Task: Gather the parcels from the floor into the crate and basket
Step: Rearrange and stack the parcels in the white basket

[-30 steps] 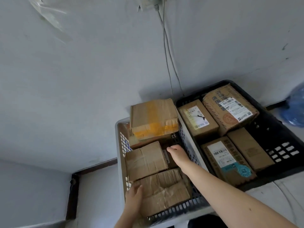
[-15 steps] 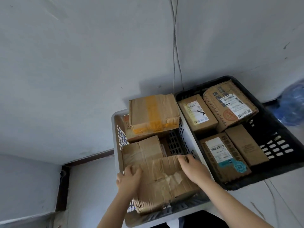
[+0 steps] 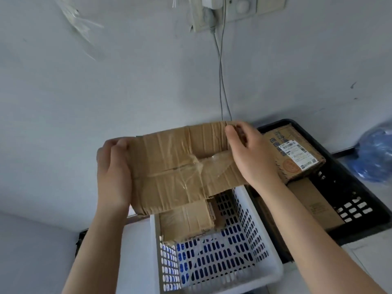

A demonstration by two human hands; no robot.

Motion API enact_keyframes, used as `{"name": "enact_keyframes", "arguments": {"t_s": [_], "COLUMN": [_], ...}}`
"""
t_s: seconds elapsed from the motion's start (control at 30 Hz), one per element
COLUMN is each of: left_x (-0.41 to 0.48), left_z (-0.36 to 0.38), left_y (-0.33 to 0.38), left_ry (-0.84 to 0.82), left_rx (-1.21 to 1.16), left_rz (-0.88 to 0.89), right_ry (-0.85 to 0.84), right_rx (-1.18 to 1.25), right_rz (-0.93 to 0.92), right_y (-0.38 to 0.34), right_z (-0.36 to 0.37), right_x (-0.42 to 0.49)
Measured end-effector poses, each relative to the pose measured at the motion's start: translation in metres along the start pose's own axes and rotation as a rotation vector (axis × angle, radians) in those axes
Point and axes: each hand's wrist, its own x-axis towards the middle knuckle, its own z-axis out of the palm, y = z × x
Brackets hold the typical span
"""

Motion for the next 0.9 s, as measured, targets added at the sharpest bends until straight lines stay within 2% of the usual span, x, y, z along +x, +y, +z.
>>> {"name": "enact_keyframes", "arguments": {"t_s": [0.2,0.33,0.4,0.5,0.57,0.6,0.67,0.7,0.73,0.77,0.8,0.87,0.9], "left_x": [0.022,0.022,0.028,0.033,0.028,0.024,0.011,0.003,-0.007,-0.017,-0.027,-0.046,-0.052], "left_z": [0.026,0.046,0.055,0.064,0.064,0.062,0.055,0.053,0.051,0.051,0.054,0.059,0.061], "left_y": [-0.015,-0.043,-0.071,-0.115,-0.132,-0.139,-0.157,-0.170,-0.187,-0.205,-0.224,-0.258,-0.269], "left_ry": [0.020,0.027,-0.033,-0.179,-0.199,-0.160,0.045,0.124,0.121,0.029,-0.122,-0.395,-0.444], "left_rx": [-0.027,0.008,0.042,0.218,0.222,0.184,0.154,0.181,0.223,0.275,0.340,0.485,0.557], "left_rz": [0.102,0.217,0.210,0.262,0.289,0.264,0.156,0.056,-0.060,-0.178,-0.292,-0.472,-0.535], "right_ry": [0.154,0.225,0.168,-0.066,-0.103,-0.063,0.123,0.223,0.276,0.244,0.123,-0.291,-0.482], "right_rx": [-0.023,0.089,0.048,0.035,0.053,0.063,0.062,0.038,-0.010,-0.078,-0.138,-0.197,-0.192], "right_rz": [-0.104,-0.137,-0.166,-0.098,-0.059,-0.034,0.059,0.116,0.149,0.160,0.178,0.267,0.321], "right_y": [0.009,0.027,0.044,0.074,0.093,0.102,0.121,0.132,0.142,0.154,0.164,0.179,0.184], "right_z": [0.023,0.038,0.048,0.063,0.064,0.063,0.061,0.063,0.068,0.076,0.086,0.115,0.128], "right_x": [0.021,0.022,0.021,0.012,0.005,0.000,-0.017,-0.028,-0.041,-0.053,-0.064,-0.080,-0.083]}}
